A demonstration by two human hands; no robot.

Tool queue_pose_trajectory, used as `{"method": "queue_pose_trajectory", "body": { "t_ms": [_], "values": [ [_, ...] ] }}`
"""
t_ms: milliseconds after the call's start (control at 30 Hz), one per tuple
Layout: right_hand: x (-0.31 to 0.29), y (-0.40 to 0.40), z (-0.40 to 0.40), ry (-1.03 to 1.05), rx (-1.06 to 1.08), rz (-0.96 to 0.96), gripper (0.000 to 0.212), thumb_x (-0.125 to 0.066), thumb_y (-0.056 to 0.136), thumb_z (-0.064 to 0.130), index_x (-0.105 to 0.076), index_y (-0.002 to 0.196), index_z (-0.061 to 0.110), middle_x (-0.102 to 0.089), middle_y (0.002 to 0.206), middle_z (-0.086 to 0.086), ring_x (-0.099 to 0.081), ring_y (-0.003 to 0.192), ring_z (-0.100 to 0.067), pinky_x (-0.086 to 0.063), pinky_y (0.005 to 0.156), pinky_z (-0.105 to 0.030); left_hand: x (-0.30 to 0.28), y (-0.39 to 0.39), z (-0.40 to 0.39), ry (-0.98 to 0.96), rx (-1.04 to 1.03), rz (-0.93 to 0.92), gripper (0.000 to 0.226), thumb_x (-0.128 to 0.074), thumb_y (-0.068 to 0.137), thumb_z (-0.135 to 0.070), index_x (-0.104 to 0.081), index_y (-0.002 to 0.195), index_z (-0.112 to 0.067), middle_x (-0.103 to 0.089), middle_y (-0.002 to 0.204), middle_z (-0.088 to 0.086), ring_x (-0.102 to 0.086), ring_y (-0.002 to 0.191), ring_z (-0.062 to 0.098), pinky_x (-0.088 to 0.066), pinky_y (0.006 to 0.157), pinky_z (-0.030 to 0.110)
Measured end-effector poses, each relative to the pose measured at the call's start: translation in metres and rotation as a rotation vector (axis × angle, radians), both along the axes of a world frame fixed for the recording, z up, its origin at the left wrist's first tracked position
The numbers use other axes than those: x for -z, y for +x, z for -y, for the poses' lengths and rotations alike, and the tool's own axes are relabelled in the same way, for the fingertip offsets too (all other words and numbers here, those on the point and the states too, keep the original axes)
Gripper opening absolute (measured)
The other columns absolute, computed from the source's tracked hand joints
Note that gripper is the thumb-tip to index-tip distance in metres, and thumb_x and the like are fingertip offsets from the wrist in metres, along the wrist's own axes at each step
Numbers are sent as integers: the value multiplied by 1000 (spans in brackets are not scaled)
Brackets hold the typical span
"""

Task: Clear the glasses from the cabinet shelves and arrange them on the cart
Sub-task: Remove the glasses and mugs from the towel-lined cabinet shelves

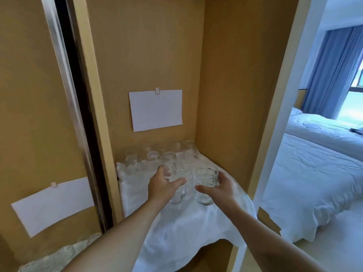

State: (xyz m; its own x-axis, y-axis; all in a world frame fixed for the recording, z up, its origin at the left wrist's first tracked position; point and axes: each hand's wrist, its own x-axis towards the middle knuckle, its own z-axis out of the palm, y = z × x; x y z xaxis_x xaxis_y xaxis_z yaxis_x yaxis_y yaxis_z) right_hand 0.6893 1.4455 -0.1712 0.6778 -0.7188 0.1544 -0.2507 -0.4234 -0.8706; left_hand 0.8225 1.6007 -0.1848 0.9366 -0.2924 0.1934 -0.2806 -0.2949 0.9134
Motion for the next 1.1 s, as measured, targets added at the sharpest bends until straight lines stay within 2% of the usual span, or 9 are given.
{"method": "queue_pose_trajectory", "body": {
  "t_ms": [167,333,467,567,733,867,900,1000,1100],
  "values": [
    [2,27,30,-39,20,-32,108,-87,45,67,-58,139,21,-68,128,4,-62,120,-17,-53,101,-40,6,24,28,-6,-10,-30,81,-76,42,-75,-53,108,-34,-60,101,-19,-57,89,-2,-46,71,28],
    [8,56,74,-9,-19,-40,103,-87,44,65,-61,133,20,-70,122,5,-64,114,-16,-55,97,-40,16,50,65,12,-29,-50,73,-75,39,-76,-50,96,-37,-60,100,-19,-59,89,1,-48,72,28],
    [17,86,120,-4,-86,-38,92,-87,44,63,-65,124,25,-70,108,12,-65,102,-11,-55,85,-30,26,75,104,-8,-47,-84,73,-79,38,-73,-51,95,-36,-61,102,-15,-61,90,4,-48,71,26],
    [24,111,157,10,-138,-67,88,-87,43,61,-65,122,27,-73,108,9,-67,103,-15,-57,87,-34,37,88,134,-23,-84,-127,74,-82,37,-70,-52,96,-37,-62,102,-14,-63,90,4,-51,72,26],
    [43,155,197,37,-232,-48,68,-97,55,40,-68,115,24,-74,105,9,-69,100,-13,-56,92,-34,47,105,173,-35,-154,-167,80,-82,35,-67,-53,102,-33,-62,103,-11,-65,93,12,-57,83,38],
    [60,179,213,2,-283,-68,68,-95,59,46,-67,118,28,-70,112,15,-65,101,-6,-45,80,-5,60,116,185,-15,-203,-219,81,-86,39,-58,-55,107,-27,-63,105,-8,-64,94,15,-56,85,40],
    [64,185,216,22,-298,-84,69,-94,60,47,-66,120,29,-69,115,16,-65,105,-6,-41,78,-4,65,118,187,-12,-209,-225,82,-86,39,-59,-55,109,-28,-63,106,-9,-64,95,15,-56,85,40],
    [78,200,220,37,-318,-141,81,-93,63,47,-60,133,26,-65,128,12,-59,119,-11,-36,88,-11,78,125,191,-34,-235,-234,87,-87,40,-59,-54,115,-29,-62,110,-11,-63,100,15,-55,89,38],
    [91,206,219,99,-247,-78,92,-97,55,45,-59,135,20,-66,128,4,-62,119,-19,-49,93,-23,89,134,192,-1,-169,-249,88,-98,47,-45,-51,120,-32,-60,112,-10,-61,103,12,-54,91,35]
  ]
}}
